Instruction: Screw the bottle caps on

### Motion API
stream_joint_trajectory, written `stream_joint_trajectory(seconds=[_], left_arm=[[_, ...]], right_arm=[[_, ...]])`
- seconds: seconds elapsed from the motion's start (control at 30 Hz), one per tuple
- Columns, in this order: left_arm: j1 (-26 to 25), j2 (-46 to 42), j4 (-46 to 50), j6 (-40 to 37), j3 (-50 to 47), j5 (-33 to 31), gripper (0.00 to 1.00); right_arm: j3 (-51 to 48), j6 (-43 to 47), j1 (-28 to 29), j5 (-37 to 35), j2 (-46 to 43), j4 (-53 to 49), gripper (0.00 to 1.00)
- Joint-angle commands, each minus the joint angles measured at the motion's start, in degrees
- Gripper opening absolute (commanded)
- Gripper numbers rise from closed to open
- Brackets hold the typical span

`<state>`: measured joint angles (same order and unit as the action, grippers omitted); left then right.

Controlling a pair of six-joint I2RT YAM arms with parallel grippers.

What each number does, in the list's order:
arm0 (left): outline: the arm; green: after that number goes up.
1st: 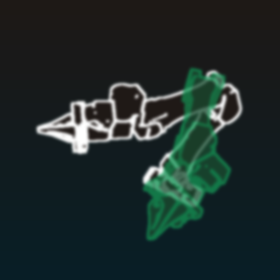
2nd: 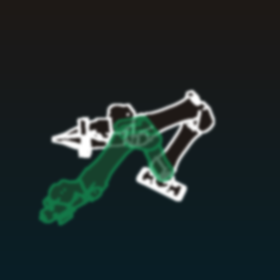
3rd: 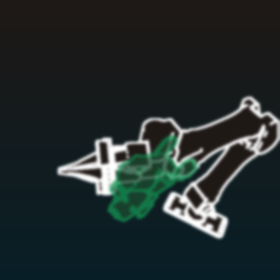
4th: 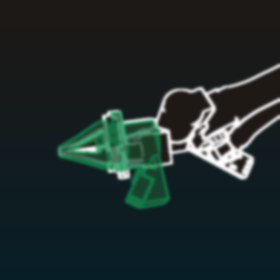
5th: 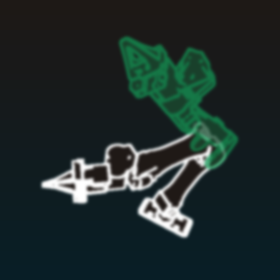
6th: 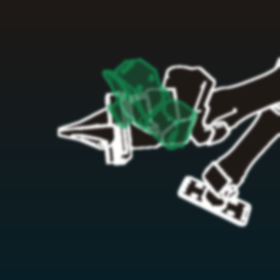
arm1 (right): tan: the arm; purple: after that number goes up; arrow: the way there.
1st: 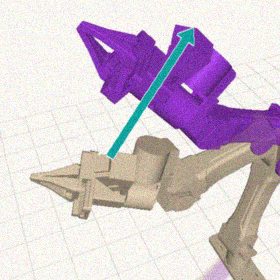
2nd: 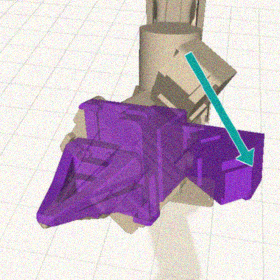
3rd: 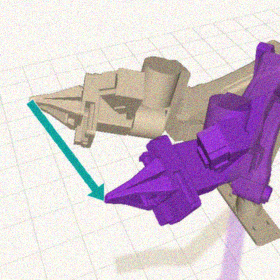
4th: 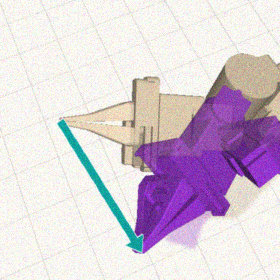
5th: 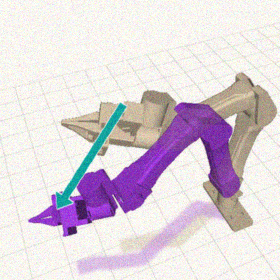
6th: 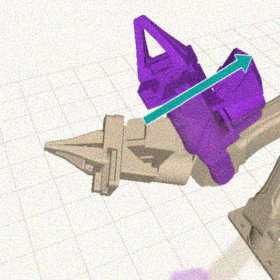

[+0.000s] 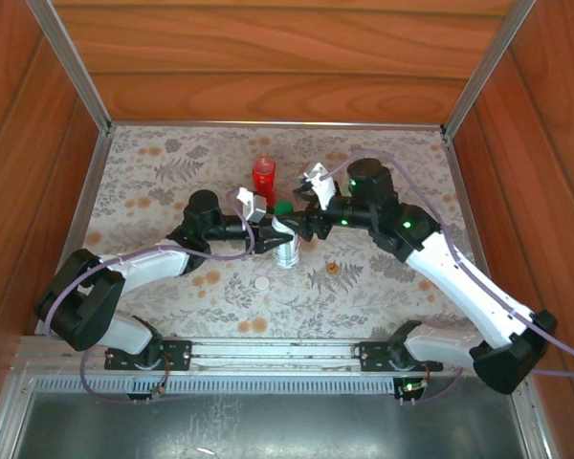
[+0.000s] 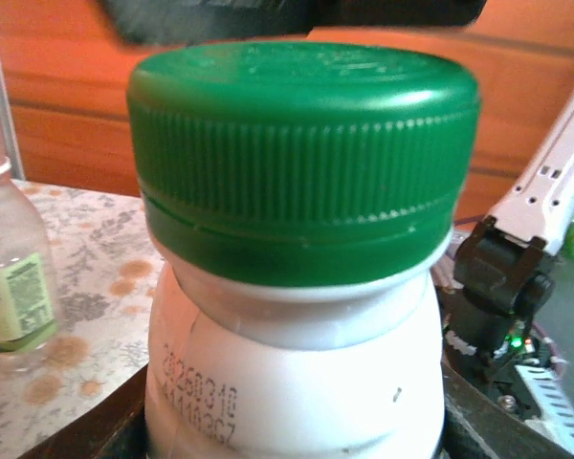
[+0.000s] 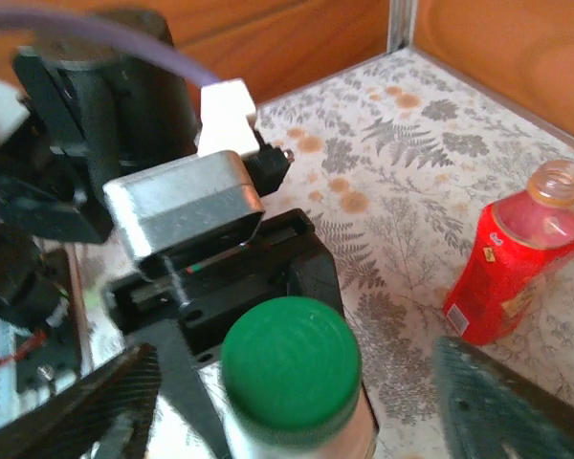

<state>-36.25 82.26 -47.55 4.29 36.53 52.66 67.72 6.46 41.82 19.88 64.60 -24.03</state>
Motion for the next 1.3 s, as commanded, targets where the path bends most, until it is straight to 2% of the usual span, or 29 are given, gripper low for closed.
stream_joint_trajectory(seconds=[0.0, 0.17, 0.33, 0.5, 0.67, 0.8, 0.93, 1.03, 1.1, 1.2, 1.27], left_arm=[[0.2, -0.4, 0.7, -4.9, -0.8, -1.5, 0.53], [-1.1, 0.4, 1.6, -10.9, -1.6, -0.7, 0.53], [-1.3, 1.3, 2.3, -11.5, -1.0, 0.3, 0.53], [-1.5, 2.0, 2.5, -11.7, -0.5, 0.9, 0.53], [-1.6, 1.3, 2.7, -11.4, -0.9, 0.9, 0.53], [-1.6, 1.1, 2.7, -10.8, -0.8, 1.2, 0.53], [-1.6, 1.1, 2.8, -10.9, -0.9, 1.0, 0.53], [-1.6, 1.1, 2.8, -11.0, -1.0, 1.1, 0.52], [-1.6, 1.0, 2.8, -10.8, -1.0, 1.0, 0.53], [-1.6, 0.2, 2.8, -11.1, -1.6, -0.2, 0.61], [-1.6, -0.8, 2.8, -11.4, -2.4, -2.9, 0.83]], right_arm=[[1.4, 0.1, 0.0, -0.3, -4.2, -1.0, 0.83], [9.3, 6.3, 1.8, -5.2, -1.1, -16.8, 0.83], [14.8, 10.4, 6.7, -12.3, 3.6, -26.0, 0.83], [17.0, 10.3, 8.4, -15.2, 9.5, -27.7, 0.83], [14.6, 9.2, 8.4, -17.1, 12.7, -22.8, 0.79], [12.9, 8.4, 8.2, -15.3, 13.5, -20.0, 0.66], [10.8, 7.8, 8.1, -12.4, 12.4, -17.4, 0.45], [8.3, 7.3, 7.9, -11.0, 10.6, -14.8, 0.37], [7.3, 6.8, 7.8, -10.2, 9.8, -13.7, 0.36], [6.4, 6.0, 7.4, -10.5, 9.1, -12.8, 0.33], [6.0, 5.9, 6.9, -11.5, 8.8, -12.2, 0.31]])
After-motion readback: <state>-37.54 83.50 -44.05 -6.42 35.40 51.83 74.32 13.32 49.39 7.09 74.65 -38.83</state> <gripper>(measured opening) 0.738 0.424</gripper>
